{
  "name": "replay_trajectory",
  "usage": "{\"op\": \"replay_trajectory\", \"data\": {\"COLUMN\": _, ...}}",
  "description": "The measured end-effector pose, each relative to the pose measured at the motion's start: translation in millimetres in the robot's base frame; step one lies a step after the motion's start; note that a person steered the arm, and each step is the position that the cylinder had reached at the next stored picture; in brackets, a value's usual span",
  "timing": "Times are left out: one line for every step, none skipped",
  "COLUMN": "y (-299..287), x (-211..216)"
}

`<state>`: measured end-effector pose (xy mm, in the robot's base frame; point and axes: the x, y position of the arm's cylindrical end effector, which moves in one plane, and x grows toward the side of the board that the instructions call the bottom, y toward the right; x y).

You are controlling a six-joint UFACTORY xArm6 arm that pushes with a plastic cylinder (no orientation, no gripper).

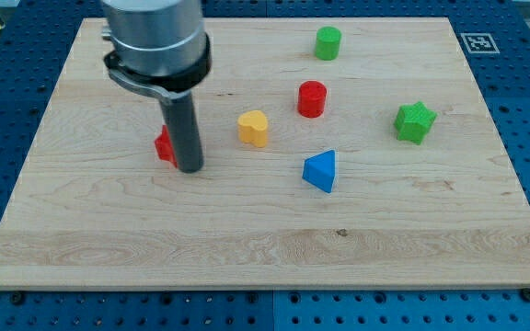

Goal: Move the red star into the blue cube

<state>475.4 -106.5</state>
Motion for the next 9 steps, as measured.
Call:
{"op": "replay_trajectory", "data": {"y": -2, "x": -4}}
{"op": "replay_trajectory", "data": {"y": -15, "x": -14}}
{"op": "replay_trajectory", "data": {"y": -42, "x": -28}}
{"op": "replay_trajectory", "data": {"y": -65, "x": -43}}
{"op": "replay_trajectory", "data": {"y": -77, "x": -63}}
{"op": "replay_trajectory", "data": {"y": -76, "x": -83}}
{"op": "replay_trajectory", "data": {"y": -64, "x": -83}}
{"op": "replay_trajectory", "data": {"y": -39, "x": -66}}
{"op": "replay_trajectory", "data": {"y": -34, "x": -66}}
